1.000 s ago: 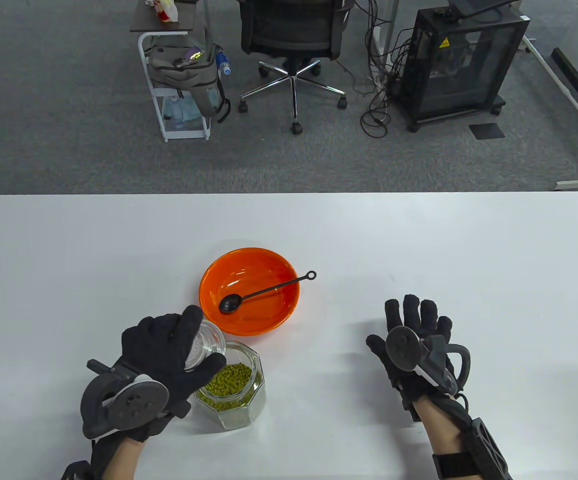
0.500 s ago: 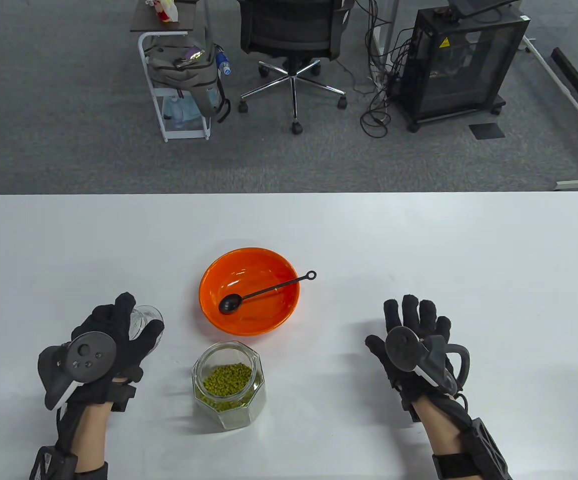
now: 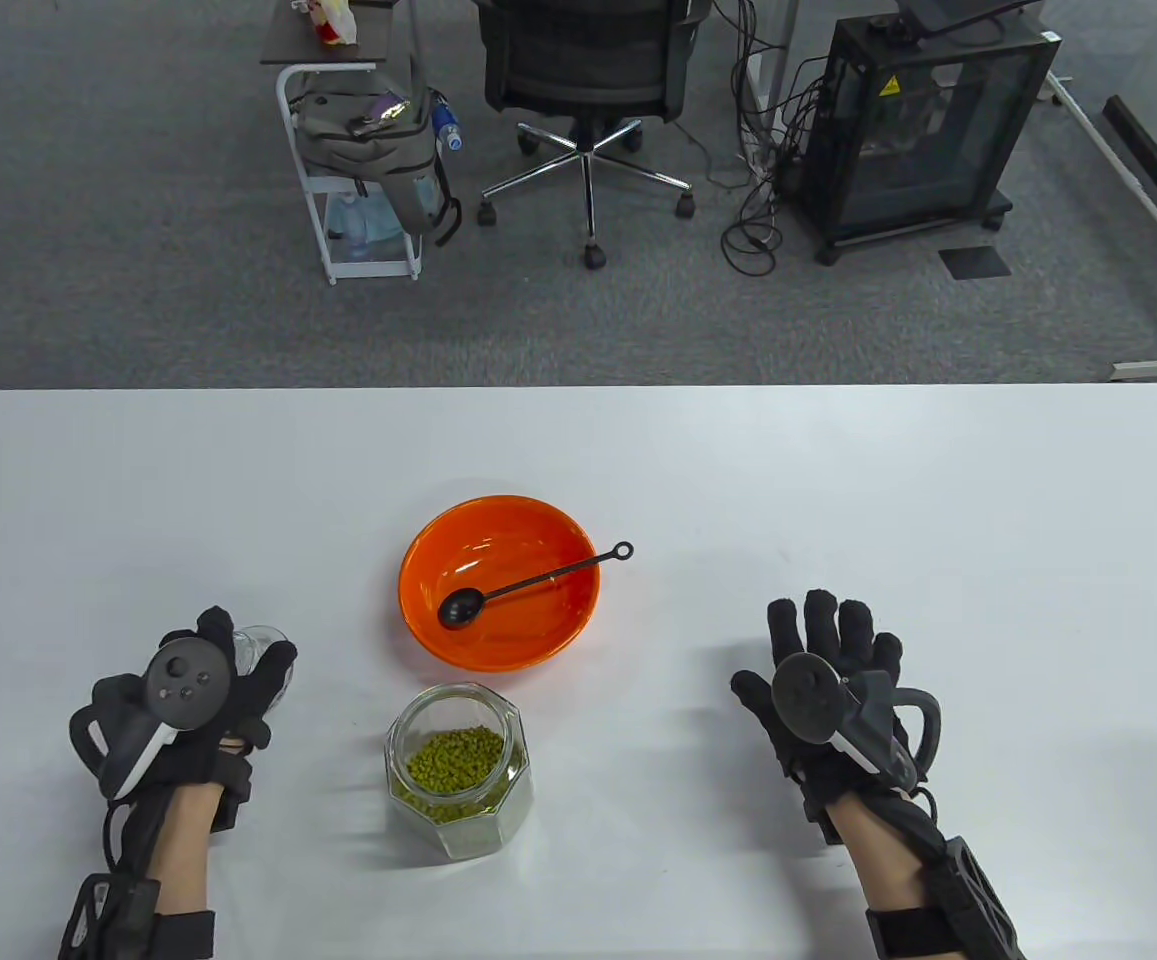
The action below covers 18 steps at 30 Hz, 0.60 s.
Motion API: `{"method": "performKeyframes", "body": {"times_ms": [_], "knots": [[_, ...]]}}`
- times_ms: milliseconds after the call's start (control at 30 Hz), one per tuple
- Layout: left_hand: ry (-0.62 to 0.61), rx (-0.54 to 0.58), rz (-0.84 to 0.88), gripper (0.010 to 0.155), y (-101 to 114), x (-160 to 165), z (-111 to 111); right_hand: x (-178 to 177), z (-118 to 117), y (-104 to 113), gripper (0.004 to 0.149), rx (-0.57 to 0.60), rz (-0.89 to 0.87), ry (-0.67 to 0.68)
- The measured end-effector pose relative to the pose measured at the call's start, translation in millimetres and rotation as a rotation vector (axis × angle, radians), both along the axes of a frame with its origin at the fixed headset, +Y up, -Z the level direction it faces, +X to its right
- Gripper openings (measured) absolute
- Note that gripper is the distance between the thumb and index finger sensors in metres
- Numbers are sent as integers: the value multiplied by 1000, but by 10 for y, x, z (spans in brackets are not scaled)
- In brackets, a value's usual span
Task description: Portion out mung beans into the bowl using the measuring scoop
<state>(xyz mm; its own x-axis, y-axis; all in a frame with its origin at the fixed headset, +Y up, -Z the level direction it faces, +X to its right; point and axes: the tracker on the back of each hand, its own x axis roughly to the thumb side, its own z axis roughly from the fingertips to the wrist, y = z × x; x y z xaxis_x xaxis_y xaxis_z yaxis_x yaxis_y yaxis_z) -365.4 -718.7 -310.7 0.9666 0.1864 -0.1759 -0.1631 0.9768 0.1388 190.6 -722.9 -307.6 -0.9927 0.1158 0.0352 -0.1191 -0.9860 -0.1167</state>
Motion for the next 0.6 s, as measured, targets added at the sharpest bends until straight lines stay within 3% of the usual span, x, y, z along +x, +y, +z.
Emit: {"method": "performKeyframes", "body": {"times_ms": [600], "knots": [[89, -127, -49, 87, -188, -27, -93, 11, -21, -35, 83, -30, 7, -7]]}}
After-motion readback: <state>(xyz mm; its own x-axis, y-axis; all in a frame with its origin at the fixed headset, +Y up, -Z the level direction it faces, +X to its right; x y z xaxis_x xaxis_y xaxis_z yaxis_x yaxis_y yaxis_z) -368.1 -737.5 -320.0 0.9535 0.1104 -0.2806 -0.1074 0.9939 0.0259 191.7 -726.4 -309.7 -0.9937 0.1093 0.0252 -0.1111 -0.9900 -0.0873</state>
